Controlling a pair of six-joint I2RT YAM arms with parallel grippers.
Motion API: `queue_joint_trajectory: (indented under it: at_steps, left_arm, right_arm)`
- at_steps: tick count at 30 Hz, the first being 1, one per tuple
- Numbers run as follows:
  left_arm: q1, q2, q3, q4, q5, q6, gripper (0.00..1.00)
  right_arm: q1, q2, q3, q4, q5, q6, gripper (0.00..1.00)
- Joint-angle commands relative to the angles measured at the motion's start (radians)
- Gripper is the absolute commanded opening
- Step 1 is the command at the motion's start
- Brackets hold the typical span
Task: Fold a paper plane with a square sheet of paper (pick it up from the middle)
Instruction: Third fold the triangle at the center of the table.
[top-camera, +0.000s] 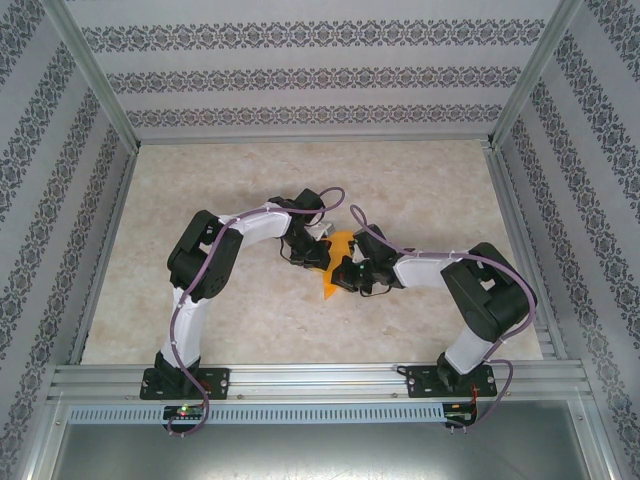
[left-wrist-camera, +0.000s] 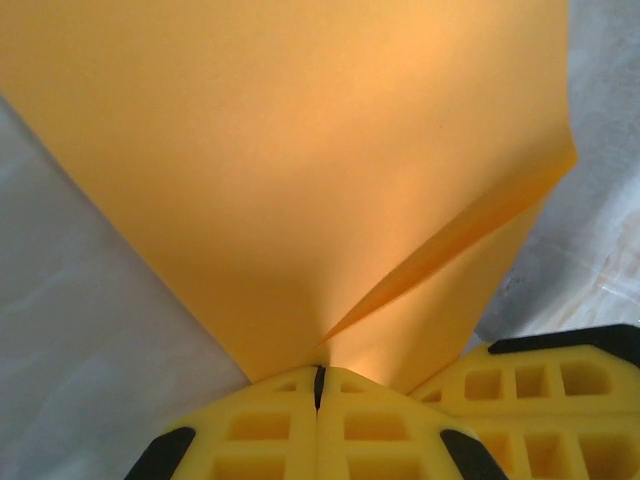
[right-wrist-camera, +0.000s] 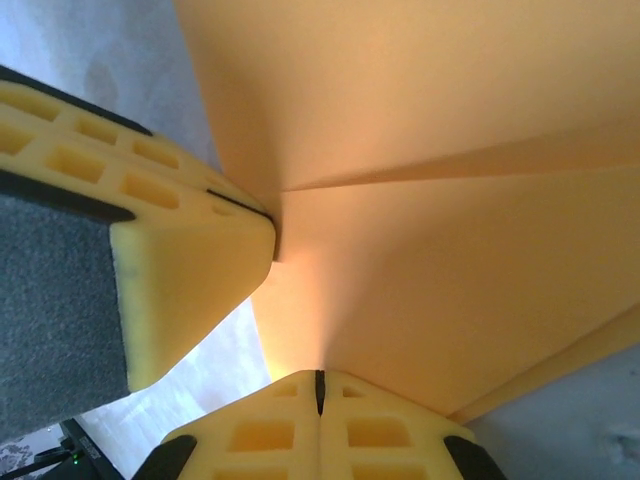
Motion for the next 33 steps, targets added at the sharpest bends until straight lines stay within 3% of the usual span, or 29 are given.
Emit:
queue_joint_trajectory:
  at_steps: [1, 33]
  left_arm:
    - [-0.009, 0.155, -0.076, -0.055, -0.222, 0.020, 0.03]
    - [-0.008, 0.183, -0.076, -0.038, -0.209, 0.025, 0.03]
  right_arm:
    - [0.025, -0.030, -0.017, 0.009, -0.017, 0.024, 0.00]
    - [0.157, 0.028, -0.015, -0.010, 0.013, 0.056, 0.00]
